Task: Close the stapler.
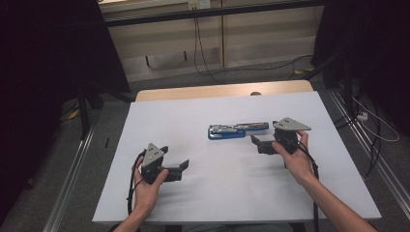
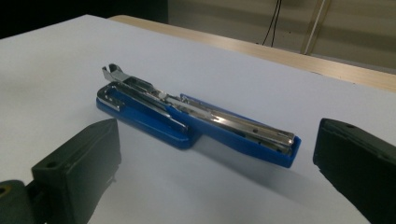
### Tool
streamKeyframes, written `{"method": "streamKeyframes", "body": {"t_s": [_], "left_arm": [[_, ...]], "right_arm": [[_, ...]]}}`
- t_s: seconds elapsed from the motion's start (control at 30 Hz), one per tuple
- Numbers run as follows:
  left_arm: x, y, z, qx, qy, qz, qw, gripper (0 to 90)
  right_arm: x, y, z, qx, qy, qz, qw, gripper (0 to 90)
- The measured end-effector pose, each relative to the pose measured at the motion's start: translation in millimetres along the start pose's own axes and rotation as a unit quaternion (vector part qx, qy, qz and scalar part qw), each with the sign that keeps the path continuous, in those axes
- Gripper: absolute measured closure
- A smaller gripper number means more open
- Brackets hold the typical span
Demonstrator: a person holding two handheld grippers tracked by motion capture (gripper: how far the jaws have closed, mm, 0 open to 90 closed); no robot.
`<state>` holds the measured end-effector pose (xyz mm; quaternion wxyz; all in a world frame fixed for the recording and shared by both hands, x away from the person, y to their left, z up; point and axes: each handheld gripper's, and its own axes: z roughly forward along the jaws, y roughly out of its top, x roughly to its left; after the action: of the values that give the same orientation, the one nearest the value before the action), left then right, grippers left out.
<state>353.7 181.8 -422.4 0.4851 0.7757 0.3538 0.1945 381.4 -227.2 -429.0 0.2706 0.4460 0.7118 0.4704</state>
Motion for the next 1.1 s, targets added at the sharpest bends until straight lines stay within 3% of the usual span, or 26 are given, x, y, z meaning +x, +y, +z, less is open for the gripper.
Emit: {"method": "streamKeyframes", "body": {"t_s": [0.07,0.1,0.23,0.43,0.7,0.73,0.87,0.93,1.1], "left_arm": [[-0.6,2.2,3.5,-0.002,-0.013,-0.004,0.9999,7.8],[0.8,4.0,7.7,0.002,-0.031,-0.017,0.9994,7.8],[3.1,5.6,15.4,0.009,-0.025,-0.006,0.9996,7.8],[5.9,7.5,29.0,0.015,-0.023,-0.005,0.9996,7.8],[5.6,19.2,46.4,0.002,-0.022,0.005,0.9997,6.1],[5.4,21.2,50.9,-0.014,-0.032,0.007,0.9994,6.1],[4.4,25.4,58.1,-0.006,-0.032,0.021,0.9993,5.3],[2.6,30.6,64.0,-0.014,-0.029,0.034,0.9989,5.3],[0.5,36.1,69.5,-0.007,-0.035,0.029,0.9989,5.9]], "right_arm": [[-0.6,-1.4,-3.4,0.001,-0.002,0.004,1.0,1.3],[-1.0,-1.7,-5.5,0.001,0.002,0.013,0.9999,1.3],[-1.9,-3.8,-11.2,0.004,-0.003,0.008,1.0,1.3],[-8.7,-9.3,-12.5,0.011,-0.011,0.009,0.9998,2.6],[-19.0,-12.3,-13.7,0.007,-0.016,0.012,0.9998,2.7],[-19.8,-12.6,-13.5,0.008,-0.015,0.014,0.9998,2.7],[-22.3,-12.9,-12.6,0.007,-0.012,0.016,0.9998,2.2],[-22.9,-13.2,-11.8,0.009,-0.013,0.016,0.9997,3.2],[-25.0,-13.1,-10.3,0.001,-0.013,0.014,0.9998,9.7]]}}
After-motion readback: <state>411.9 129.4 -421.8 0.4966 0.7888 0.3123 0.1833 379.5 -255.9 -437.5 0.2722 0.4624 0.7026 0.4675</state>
